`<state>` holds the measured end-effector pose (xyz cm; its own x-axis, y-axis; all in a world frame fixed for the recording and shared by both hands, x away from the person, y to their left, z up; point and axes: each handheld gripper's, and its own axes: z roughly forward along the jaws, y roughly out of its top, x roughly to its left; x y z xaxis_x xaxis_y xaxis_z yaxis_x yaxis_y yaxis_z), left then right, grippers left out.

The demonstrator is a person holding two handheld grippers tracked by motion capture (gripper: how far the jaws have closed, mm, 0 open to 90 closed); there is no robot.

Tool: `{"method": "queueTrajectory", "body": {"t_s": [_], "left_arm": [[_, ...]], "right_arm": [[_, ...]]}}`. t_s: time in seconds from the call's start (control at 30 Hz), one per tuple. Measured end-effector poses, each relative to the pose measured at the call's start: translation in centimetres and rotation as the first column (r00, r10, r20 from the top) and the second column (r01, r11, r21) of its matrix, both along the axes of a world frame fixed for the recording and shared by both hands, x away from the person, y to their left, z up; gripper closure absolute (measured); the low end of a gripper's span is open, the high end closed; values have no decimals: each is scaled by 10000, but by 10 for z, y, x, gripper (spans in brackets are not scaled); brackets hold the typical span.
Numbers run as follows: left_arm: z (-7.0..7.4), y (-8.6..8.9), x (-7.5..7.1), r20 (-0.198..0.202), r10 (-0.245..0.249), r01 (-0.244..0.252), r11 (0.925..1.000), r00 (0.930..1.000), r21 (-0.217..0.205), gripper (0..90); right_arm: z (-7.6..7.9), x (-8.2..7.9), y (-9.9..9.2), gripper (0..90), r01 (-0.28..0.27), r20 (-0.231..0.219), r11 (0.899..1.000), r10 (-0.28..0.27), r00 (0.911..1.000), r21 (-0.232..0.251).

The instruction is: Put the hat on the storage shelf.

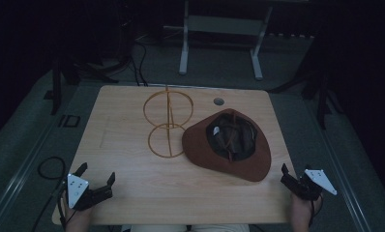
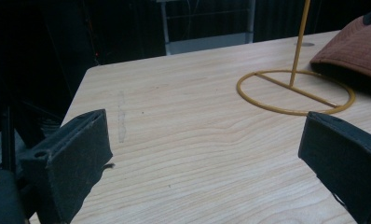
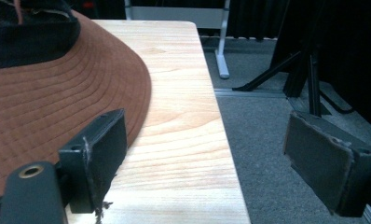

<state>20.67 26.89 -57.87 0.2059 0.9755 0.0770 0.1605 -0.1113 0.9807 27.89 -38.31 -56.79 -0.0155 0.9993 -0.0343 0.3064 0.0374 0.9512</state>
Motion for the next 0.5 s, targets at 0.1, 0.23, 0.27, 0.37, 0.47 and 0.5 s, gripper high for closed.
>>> {"method": "queueTrajectory", "body": {"t_s": [0.1, 0.23, 0.27, 0.37, 0.47, 0.5], "left_arm": [[0, -2, 0, -8, -55, 55, 10000, 10000, -24, 28], [1, -5, 0, 27, -100, 100, 9999, 9999, -7, 28], [1, -6, 1, 30, -96, 96, 9999, 9999, 61, 28], [0, -9, 1, 44, -166, 165, 9998, 9999, 138, 28], [0, -11, 2, 50, -238, 238, 9997, 9997, 115, 28], [0, -12, 3, 64, -288, 287, 9995, 9996, 128, 28]], "right_arm": [[0, 0, 1, 135, -26, -106, 10000, 26, 9999, 5], [0, 2, 1, 138, -269, -323, 9995, 274, 9991, 153], [0, 3, 1, 137, -398, -391, 9991, 404, 9984, 163], [-1, 4, 1, 138, -582, -512, 9982, 590, 9969, 166], [2, 5, 1, 138, -711, -476, 9974, 714, 9963, 86], [4, 5, 2, 138, -725, -499, 9973, 728, 9961, 79]]}}
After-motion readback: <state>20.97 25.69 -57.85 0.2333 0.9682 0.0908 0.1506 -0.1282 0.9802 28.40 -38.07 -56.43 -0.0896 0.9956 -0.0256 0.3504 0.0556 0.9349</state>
